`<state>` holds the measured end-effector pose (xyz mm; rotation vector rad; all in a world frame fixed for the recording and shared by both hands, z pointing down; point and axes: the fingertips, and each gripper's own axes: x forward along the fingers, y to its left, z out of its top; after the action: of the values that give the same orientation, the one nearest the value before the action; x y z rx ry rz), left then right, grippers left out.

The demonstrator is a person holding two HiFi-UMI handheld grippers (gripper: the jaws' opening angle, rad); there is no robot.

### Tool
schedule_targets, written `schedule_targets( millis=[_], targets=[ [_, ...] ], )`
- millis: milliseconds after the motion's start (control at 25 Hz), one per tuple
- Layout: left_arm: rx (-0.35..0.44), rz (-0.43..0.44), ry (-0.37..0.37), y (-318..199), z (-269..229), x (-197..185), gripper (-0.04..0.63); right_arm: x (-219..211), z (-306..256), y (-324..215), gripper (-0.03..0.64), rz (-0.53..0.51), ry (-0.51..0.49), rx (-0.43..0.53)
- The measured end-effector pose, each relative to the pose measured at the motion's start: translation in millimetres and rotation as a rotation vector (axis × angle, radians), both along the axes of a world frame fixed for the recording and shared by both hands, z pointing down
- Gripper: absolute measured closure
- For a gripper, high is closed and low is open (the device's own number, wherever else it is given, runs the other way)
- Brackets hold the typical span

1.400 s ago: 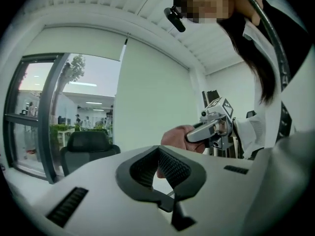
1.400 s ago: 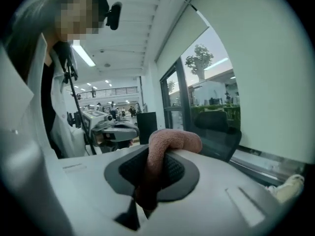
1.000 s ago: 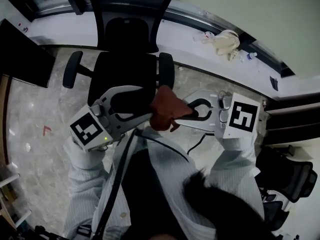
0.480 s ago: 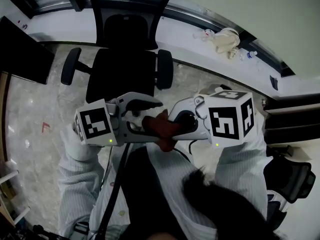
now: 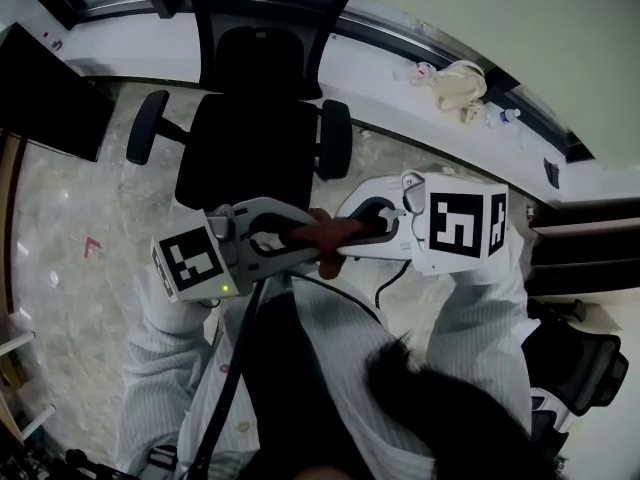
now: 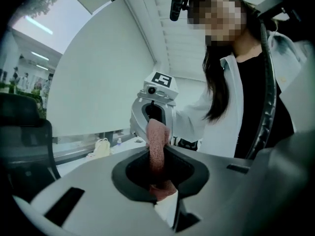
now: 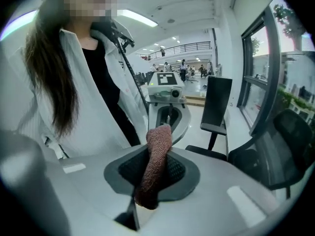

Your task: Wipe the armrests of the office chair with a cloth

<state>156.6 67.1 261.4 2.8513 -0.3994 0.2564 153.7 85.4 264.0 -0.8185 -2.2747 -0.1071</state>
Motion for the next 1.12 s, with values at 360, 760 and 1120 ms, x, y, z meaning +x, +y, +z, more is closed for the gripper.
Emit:
schedule_targets(
  millis=[360,760,1120],
  targets=[
    [0.021,-0.742,0.024,-56.1,6.5,-129.2,0.541,-41.4,-12.5,-101.6,0.56,0.663,-0.421,0.024],
    [0.104,-1.402,0.002,-6.1,-2.1,-291.5,0.541,-76.3,-6.5,-114.0,0.615,0.955,-0.579,-0.011],
    [0.167,-1.784,-0.025,95.4,-20.0,-406.6,0.541,-129.6,-7.4,-99.9,0.615,0.883,-0.578,-0.088]
  ],
)
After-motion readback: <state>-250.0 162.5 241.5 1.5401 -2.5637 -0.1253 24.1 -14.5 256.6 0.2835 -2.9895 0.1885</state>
